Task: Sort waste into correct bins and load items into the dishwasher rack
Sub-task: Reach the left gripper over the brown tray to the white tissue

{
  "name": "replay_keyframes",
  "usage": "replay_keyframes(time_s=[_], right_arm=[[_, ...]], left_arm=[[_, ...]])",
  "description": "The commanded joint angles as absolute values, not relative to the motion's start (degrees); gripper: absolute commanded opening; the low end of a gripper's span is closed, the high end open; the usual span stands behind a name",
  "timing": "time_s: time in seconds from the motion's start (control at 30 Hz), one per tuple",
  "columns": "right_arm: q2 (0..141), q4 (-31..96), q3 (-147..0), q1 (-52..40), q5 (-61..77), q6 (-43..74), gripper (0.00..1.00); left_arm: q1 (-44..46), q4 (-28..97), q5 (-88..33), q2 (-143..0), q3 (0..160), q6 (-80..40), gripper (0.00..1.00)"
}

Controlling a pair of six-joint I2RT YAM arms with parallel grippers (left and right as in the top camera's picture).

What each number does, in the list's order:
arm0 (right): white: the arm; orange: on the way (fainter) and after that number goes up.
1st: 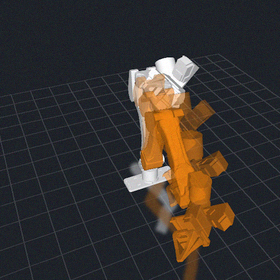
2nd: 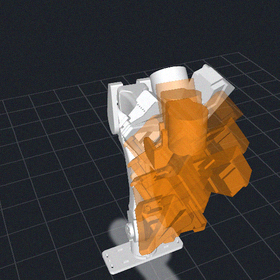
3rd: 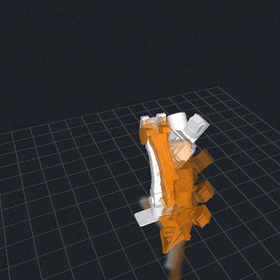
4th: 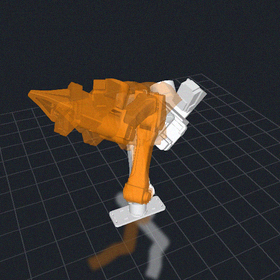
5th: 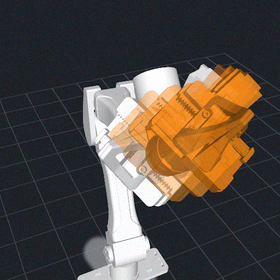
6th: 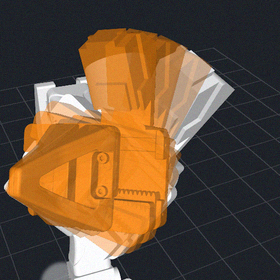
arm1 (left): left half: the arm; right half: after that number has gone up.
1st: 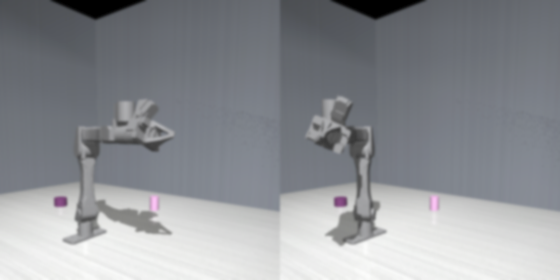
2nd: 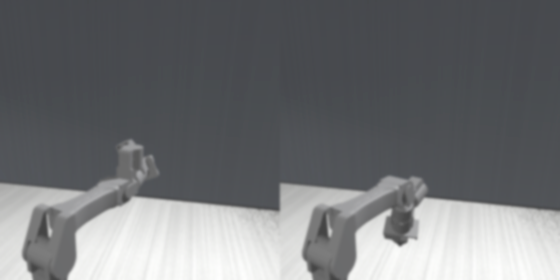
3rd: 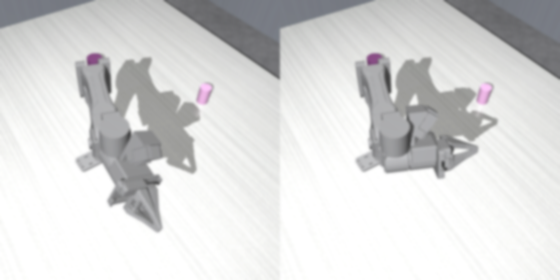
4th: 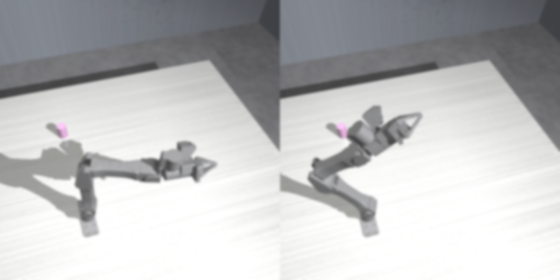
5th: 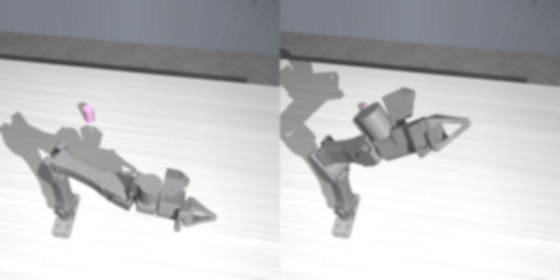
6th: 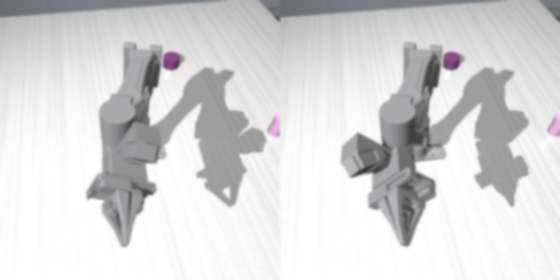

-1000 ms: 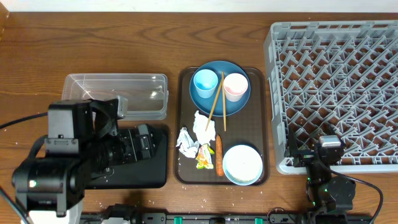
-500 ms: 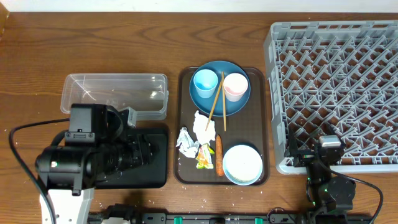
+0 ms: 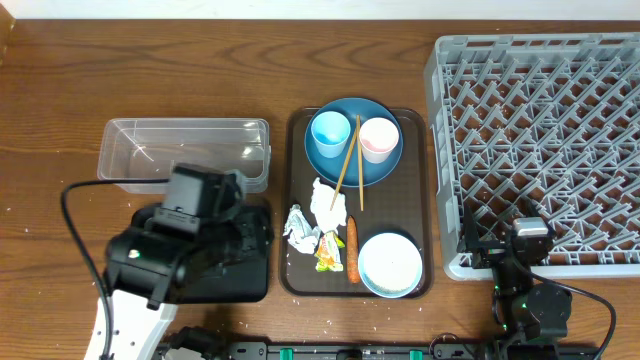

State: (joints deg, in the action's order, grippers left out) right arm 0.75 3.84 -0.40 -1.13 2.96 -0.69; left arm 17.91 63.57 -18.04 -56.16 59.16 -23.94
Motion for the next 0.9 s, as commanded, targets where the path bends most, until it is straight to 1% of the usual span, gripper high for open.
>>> replay_keyframes(time_s=[0.0,0.17,0.3,0.57,0.87], right_arm=[[0.75,4.05,-0.32,-0.93,3.01,-0.93,0.99],[0.75,4.05,-0.32,-0.93,3.01,-0.93,0.99],[0.75,4.05,-0.32,-0.93,3.01,-0.93,0.99],[0.75,4.05,-0.32,-0.93,3.01,-0.93,0.99],[0.75,4.05,-0.32,-0.93,3.01,-0.93,0.99]], left_arm=[[23.24,61.73,-10.04,-57.32,58.28,-29.47,0.48],[30.22,58.35,-3.68,-61.25,58.22,-32.51,0.49],[33.52,56.07,-1.63,-66.26,58.22,-33.32,0.55],[34.48,51.94,-1.63,-77.23,58.22,-33.32,0.59],[34.48,47.79,-1.65,-86.8,58.22,-33.32,0.6]])
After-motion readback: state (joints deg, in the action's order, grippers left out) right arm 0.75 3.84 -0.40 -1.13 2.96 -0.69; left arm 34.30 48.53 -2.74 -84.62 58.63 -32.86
